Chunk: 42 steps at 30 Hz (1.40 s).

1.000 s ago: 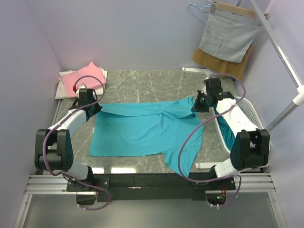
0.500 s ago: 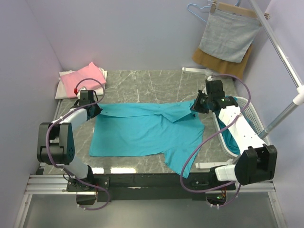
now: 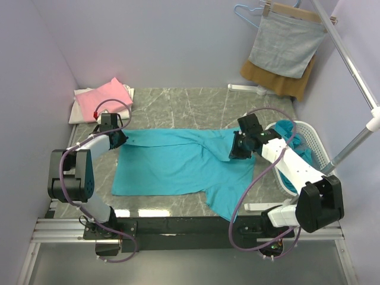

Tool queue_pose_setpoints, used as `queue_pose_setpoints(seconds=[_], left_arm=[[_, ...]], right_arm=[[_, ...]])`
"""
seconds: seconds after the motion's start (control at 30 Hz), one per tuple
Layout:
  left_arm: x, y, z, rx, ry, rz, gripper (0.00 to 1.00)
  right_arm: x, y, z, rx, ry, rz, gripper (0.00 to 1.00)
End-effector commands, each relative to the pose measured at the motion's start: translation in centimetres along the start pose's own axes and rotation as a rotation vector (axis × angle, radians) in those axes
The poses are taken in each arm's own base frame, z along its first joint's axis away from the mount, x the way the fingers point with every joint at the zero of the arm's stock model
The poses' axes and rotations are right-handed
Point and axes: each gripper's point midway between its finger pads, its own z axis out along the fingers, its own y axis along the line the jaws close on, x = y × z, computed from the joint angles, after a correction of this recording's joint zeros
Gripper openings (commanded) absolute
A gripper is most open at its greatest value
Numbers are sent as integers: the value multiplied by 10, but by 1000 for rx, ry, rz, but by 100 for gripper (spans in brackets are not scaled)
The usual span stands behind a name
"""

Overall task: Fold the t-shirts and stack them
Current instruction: Fold the flattened tshirt in 1/3 of the way

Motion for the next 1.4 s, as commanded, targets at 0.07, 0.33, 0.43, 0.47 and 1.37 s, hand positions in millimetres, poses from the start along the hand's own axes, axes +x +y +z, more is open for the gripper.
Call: queue_pose_setpoints(seconds=[0.07,0.33,0.43,0.47,1.37], left_arm=[[-33,-5,-8,26,-83,-37,67],[-54,-37,-44,194,-133,-57,95],[-55,-50,-51,265,-133,-50,94],[-52,-57,-51,301,-119,-43,94],[11,-19,41,95,109,27,93]], right_arm=[[-38,-33,-28,247,-229,24,52],[-105,-5,-4,156,-313,-2,59],[-103,18,29,46,-220,-46,57],[-107,25,33,28,-215,-48,56],[-145,-100,116,428,-98,89,53]])
